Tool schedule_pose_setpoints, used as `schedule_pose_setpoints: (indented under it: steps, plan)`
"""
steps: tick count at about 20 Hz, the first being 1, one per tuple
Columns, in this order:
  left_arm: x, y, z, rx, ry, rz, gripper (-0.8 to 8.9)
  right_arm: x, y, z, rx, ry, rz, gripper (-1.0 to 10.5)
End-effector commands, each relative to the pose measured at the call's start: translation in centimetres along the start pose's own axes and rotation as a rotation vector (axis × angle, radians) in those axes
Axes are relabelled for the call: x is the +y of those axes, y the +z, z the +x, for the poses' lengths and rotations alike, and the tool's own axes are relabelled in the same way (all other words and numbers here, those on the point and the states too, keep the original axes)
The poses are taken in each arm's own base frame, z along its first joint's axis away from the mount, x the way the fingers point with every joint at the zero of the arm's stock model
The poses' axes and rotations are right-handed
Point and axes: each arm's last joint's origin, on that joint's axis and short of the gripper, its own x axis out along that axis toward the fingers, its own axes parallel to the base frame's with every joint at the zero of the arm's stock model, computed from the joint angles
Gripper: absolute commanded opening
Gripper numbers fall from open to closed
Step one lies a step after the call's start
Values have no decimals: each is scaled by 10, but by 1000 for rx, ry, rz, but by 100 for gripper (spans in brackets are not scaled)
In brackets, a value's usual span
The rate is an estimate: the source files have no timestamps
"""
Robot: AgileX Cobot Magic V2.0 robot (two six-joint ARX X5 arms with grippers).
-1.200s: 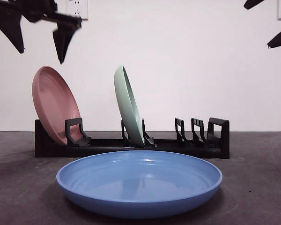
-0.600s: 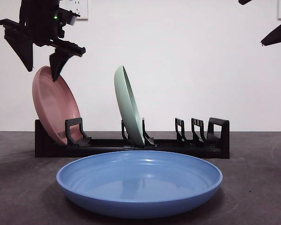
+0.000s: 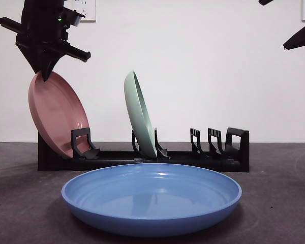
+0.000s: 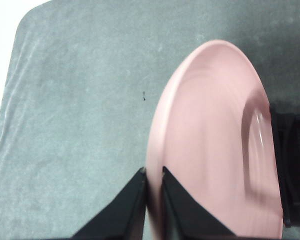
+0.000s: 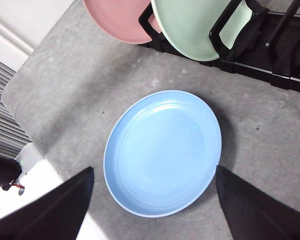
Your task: Place the plate
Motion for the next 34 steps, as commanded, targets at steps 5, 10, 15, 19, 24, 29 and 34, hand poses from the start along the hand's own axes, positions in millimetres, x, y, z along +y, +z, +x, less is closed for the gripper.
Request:
schedule_pose_setpoints:
  steps: [5,10,15,19,24,29,34]
  plan:
    - [-3,8,-1,-28,3,23,15,1,3,0,-7,7,-1,384]
    - [3,17,-11,-53,25,30,14,1,3,0,-7,7,-1,384]
    - [17,29,-33,-74,23,17,14,1,3,0,-7,7,-1,384]
    - [31,36,-56,-79,22,14,14,1,3,0,-8,7,-1,384]
    - [47,35,-87,-95,15,10,14,1,4,0,-15,8,-7,384]
    - [64,23,-119,-114,2,-10,14,1,4,0,-19,8,-10,384]
    - [82,4,-153,-108,-36,-22,14,1,5,0,-22,8,-13,384]
